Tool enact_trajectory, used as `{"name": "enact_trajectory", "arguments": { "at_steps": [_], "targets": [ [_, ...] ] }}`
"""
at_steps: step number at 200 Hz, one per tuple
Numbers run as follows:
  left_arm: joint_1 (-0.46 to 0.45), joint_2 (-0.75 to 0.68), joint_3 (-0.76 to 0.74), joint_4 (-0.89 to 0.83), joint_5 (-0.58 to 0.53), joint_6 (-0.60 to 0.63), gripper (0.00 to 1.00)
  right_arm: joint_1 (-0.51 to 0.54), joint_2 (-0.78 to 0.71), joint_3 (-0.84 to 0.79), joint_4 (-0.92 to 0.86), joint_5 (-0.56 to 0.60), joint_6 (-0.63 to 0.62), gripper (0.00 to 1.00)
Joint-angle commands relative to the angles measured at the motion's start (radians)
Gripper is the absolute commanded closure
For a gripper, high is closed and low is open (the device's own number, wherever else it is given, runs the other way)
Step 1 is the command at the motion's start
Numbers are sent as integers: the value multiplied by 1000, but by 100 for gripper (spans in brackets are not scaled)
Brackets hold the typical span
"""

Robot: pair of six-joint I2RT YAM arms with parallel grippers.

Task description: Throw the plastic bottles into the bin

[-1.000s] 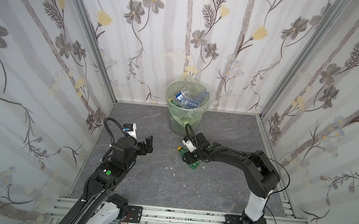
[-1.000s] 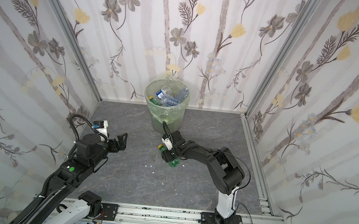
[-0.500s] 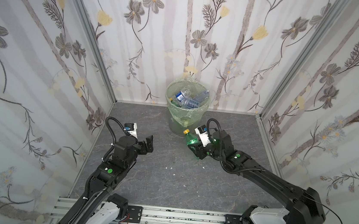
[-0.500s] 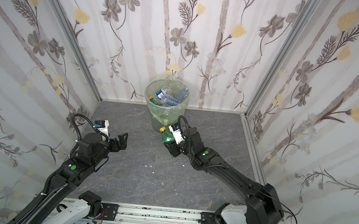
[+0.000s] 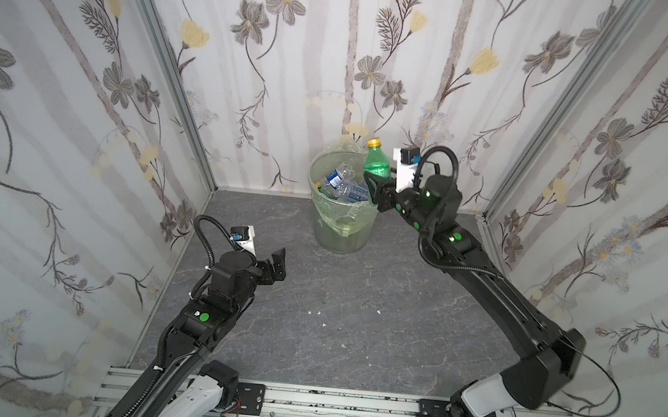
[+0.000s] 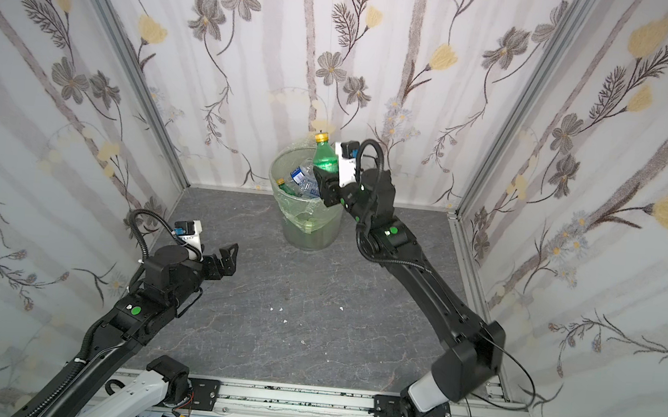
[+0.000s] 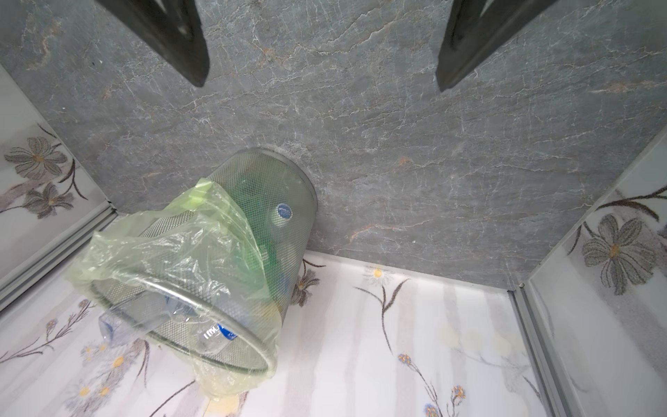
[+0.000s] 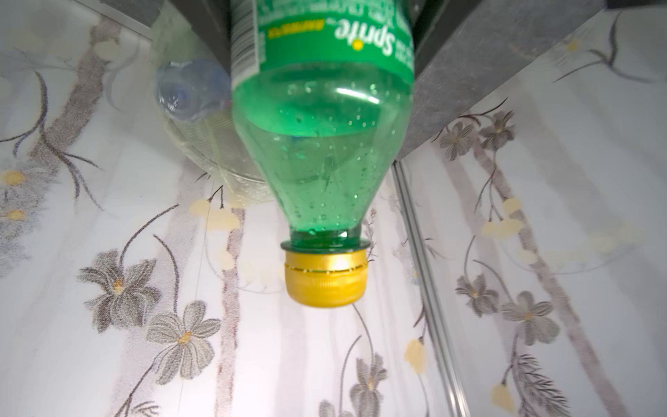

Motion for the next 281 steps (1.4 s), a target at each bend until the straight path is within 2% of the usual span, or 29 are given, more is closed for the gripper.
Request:
{"name": "enact_trajectory", "arguments": {
  "at_steps": [1,10,23,62,78,120,171,216,246,281],
  "targets": [
    [3,-17,23,35,1,10,0,-28,168,231,-232,-14,25,15],
    [2,-27,27,35,2,11,0,-31,192,272,-266,-5,34,14],
    [3,-36,31,36,-11,13,0,-31,170,228,-249,-1,39,12],
    [3,30,55,50,-60,26,0,-36,-44,-59,-94,-9,17,4],
    [3,70,55,84,-121,19,0,-47,-147,-175,-48,0,13,1],
    [14,146,-51,319,-239,39,0,-129,-409,-468,23,37,8,0],
    [83,298,-186,589,-261,94,0,-296,-664,-878,188,139,25,0],
    [171,425,-294,836,-249,167,0,-437,-689,-1101,331,266,41,0],
    [238,532,-331,968,-199,217,0,-495,-646,-1235,506,270,26,0],
    [264,653,-421,1261,-129,309,0,-541,-553,-1365,744,256,16,0]
  ]
}}
